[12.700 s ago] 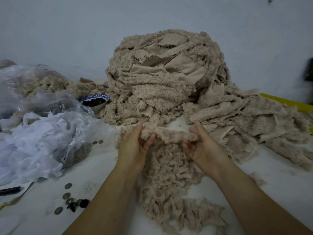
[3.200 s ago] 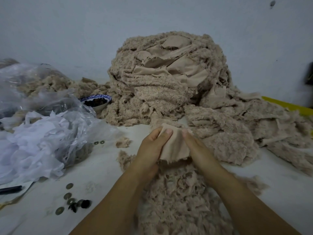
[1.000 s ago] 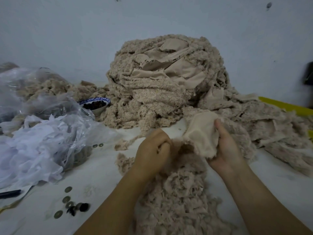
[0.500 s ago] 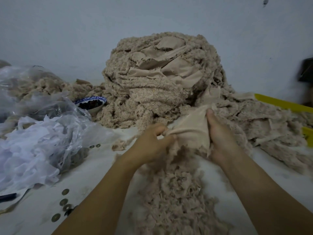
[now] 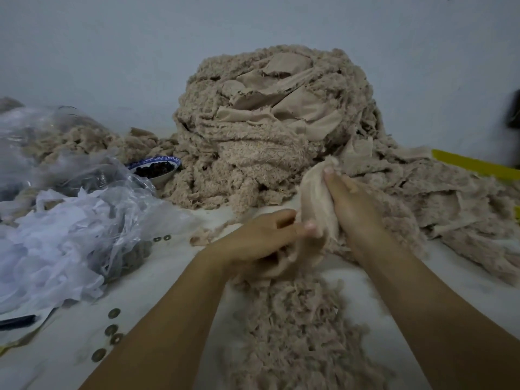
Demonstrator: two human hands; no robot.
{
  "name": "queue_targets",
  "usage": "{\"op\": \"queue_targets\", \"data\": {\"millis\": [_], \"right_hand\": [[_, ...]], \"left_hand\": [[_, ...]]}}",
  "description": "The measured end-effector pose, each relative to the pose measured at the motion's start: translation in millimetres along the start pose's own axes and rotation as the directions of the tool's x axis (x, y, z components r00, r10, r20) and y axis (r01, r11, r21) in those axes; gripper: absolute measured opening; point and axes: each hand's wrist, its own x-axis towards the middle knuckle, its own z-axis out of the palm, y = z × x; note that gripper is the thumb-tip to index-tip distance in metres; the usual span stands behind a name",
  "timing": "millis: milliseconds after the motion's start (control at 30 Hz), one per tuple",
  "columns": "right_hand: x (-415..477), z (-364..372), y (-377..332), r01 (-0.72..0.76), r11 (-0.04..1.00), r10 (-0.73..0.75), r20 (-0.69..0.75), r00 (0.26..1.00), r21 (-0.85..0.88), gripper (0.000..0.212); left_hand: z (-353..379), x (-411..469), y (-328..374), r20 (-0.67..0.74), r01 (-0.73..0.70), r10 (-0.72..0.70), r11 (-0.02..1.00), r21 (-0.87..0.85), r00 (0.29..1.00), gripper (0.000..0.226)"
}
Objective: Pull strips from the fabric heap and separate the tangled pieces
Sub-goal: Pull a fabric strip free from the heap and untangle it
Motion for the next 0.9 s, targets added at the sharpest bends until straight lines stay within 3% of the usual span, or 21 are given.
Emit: {"op": "queue_targets", "data": {"millis": [67,167,233,333,433,500,567,667,733,800,900], "right_hand": [[0,6,0,0.012,1.0,-0.012,0.024,1.0,0.015,0.029],[0,5,6,-0.026,0.993,0.022,0.031,0.999,0.118,0.03],[-4,2,13,-0.113,0.977,0.108,0.037,0.993,0.181,0.042],[-15,3,24,-0.277,0.944,0.264,0.094,0.96,0.178,0.073],[-26,12,28,-0.242,0.97,0.236,0.177,0.956,0.014,0.08],[-29,18,30,-0.131,0.986,0.149,0.202,0.968,-0.101,0.069],[-26,20,34,-0.049,0.979,0.073,0.116,0.991,-0.198,0.051],[-18,8,40,-0.065,0.986,0.058,-0.051,0.997,-0.152,0.045],[-15,-1,40,-0.061,0.996,0.056,-0.075,0.996,-0.067,0.048],[-19,1,38,-0.046,0.997,0.045,-0.012,0.999,-0.07,0.049],[-27,16,40,-0.084,0.97,0.12,0.149,0.982,-0.23,0.064]], "left_hand": [[9,4,1,-0.007,0.014,-0.015,0.995,-0.103,1.0,0.039],[13,7,-5,-0.184,0.0,-0.059,0.952,-0.305,0.981,0.024],[12,6,-11,-0.315,-0.053,-0.084,0.914,-0.402,0.945,0.022],[12,6,-16,-0.391,-0.103,-0.127,0.85,-0.517,0.912,0.028],[16,6,-17,-0.459,-0.133,-0.077,0.904,-0.407,0.885,0.038],[22,5,-17,-0.46,-0.156,0.035,0.961,-0.228,0.887,0.045],[28,4,-19,-0.465,-0.151,0.09,0.984,-0.096,0.881,0.05],[24,5,-23,-0.577,-0.148,0.03,0.976,-0.159,0.816,0.05],[18,5,-25,-0.609,-0.163,-0.024,0.955,-0.249,0.793,0.046],[17,4,-26,-0.549,-0.179,0.009,0.95,-0.256,0.836,0.04],[28,2,-27,-0.389,-0.147,0.079,0.978,-0.149,0.918,0.047]]}}
